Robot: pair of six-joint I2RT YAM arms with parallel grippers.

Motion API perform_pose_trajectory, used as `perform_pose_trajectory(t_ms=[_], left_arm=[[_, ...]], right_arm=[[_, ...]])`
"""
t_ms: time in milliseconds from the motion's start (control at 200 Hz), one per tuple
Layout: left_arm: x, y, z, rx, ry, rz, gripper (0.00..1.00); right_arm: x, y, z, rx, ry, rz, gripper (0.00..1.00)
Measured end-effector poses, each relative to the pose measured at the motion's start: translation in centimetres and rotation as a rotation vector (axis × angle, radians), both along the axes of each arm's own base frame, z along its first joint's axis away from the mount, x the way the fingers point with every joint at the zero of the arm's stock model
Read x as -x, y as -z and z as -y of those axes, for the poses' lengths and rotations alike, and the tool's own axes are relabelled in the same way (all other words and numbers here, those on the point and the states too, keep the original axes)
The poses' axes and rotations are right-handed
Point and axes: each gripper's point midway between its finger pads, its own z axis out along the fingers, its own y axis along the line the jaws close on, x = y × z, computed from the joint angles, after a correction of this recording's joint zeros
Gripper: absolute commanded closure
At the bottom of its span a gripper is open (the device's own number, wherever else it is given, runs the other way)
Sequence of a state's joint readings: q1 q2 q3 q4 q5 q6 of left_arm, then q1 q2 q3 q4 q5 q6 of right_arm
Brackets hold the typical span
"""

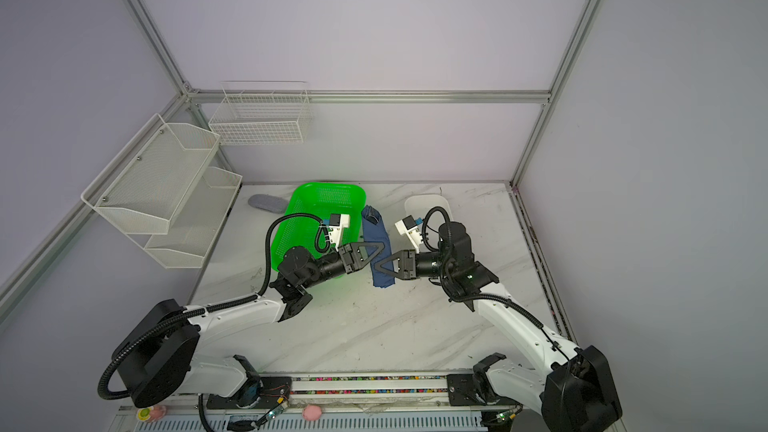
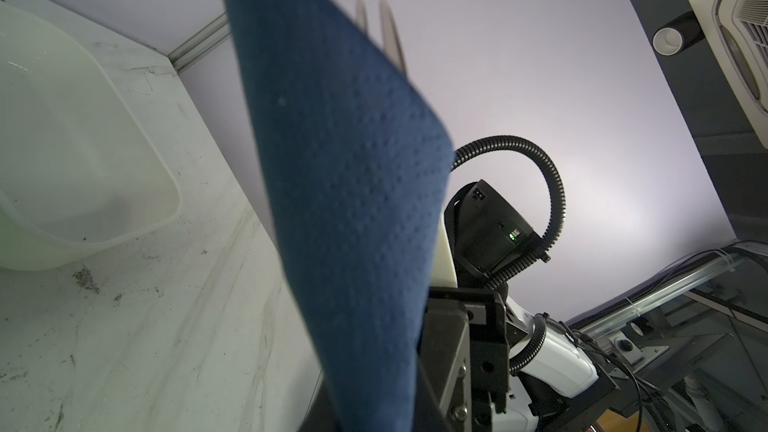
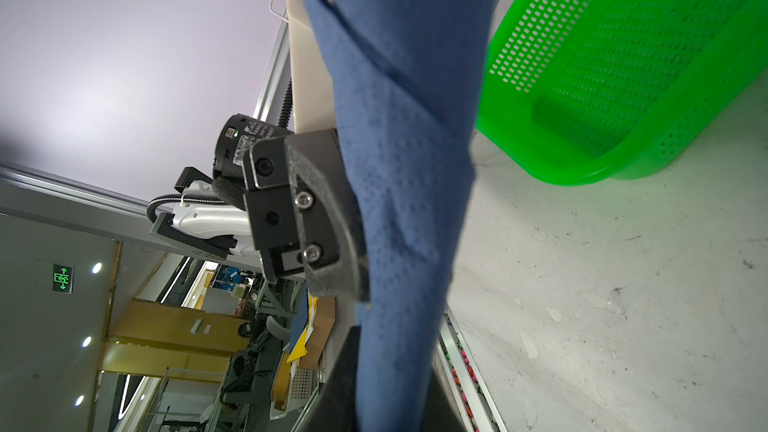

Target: Place the utensils on the paper napkin and roll it up

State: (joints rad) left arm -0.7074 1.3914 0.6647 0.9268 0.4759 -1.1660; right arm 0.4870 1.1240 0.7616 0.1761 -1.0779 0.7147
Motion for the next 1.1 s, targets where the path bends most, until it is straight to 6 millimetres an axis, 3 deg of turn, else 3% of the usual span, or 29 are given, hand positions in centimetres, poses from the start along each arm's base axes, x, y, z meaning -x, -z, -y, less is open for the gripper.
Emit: perform_pose_trajectory(t_ms=[140, 265, 480, 775, 955, 1100], left_arm=[[0.0, 0.2, 0.0, -0.009, -0.002, 0.001, 0.86], [0.0, 0.5, -0.2, -0.036, -0.008, 0.002, 0.86], [0.4, -1.2, -1.3, -0.030, -0.019, 0.053, 0.86], [0.3, -1.1, -1.5, -0.039, -0.019, 0.059, 0.86], [0.3, -1.1, -1.5, -0.041, -0.019, 0.064, 0.87], [0.4, -0.9, -1.4, -0.049, -0.013, 0.065, 0.87]], right_arm=[[-0.1, 0.2, 0.1, 0.010, 0.007, 0.002, 0.65], [-0.5, -0.5, 0.3, 0.025, 0.039, 0.026, 0.61], [-1.1, -1.6, 0.7, 0.036, 0.082, 0.070, 0.64], [0.2, -0.6, 0.9, 0.106, 0.014, 0.071, 0.59], [0.9, 0.4, 1.4, 0.148, 0.002, 0.067, 0.65], [0.8, 1.5, 1.6, 0.191, 0.010, 0.067, 0.64]])
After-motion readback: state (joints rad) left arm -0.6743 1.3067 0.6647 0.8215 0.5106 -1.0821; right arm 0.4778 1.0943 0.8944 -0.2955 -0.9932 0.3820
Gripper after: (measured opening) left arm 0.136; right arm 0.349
